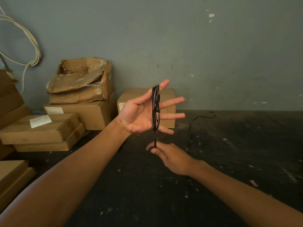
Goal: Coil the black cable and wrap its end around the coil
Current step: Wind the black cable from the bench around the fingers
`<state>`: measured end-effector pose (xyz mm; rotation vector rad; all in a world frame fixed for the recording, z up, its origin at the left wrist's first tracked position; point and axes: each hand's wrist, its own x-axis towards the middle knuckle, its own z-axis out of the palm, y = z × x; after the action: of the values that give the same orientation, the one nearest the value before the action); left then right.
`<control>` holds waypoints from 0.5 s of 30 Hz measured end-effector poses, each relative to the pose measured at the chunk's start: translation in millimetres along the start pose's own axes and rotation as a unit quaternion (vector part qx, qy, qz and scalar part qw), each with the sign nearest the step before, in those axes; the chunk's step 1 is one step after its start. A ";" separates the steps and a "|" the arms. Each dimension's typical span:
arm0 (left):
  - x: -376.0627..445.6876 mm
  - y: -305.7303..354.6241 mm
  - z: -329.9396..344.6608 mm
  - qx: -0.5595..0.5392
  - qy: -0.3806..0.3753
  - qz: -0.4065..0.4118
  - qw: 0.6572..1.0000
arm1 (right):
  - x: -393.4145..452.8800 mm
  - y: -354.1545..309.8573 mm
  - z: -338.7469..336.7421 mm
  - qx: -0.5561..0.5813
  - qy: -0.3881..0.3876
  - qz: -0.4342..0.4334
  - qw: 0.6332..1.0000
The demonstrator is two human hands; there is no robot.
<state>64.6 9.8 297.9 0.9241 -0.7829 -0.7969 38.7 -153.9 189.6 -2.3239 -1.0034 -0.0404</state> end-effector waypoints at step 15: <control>-24.8 -11.5 -41.2 0.001 0.147 0.016 0.989 | -3.5 -61.0 -68.8 -0.079 0.026 -0.040 0.996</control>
<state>84.7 41.8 266.1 1.0016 -0.5387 -0.6143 9.0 -160.6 276.5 -2.4093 -1.1019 -0.2179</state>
